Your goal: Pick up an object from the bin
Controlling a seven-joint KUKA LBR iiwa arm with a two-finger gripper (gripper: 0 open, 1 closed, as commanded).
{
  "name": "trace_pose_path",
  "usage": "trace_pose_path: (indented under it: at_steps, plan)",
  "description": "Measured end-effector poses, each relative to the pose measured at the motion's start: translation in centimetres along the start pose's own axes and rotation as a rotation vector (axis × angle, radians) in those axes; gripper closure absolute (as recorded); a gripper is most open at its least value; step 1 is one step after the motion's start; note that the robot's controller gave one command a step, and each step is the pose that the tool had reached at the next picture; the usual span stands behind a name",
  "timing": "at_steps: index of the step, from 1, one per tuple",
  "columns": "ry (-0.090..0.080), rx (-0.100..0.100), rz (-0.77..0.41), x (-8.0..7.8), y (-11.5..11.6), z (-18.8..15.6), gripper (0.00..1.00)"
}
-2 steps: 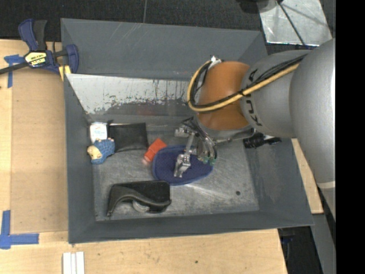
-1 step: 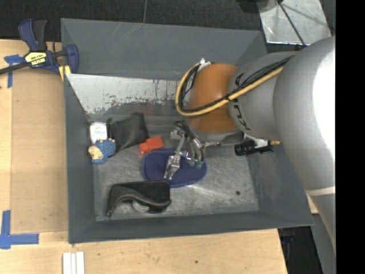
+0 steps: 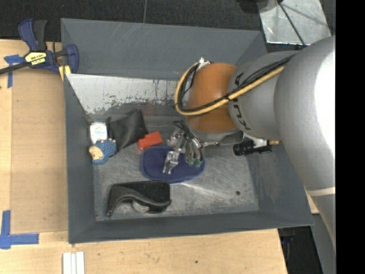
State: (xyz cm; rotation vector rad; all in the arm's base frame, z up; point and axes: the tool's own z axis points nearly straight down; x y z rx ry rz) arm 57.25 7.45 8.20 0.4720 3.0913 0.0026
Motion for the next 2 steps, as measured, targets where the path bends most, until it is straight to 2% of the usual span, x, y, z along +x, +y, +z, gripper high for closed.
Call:
trace_pose_path:
  at_steps: [2]
  plan:
    - [0.008, 0.001, -0.003, -0.5, 0.0, -6.5, 1.00]
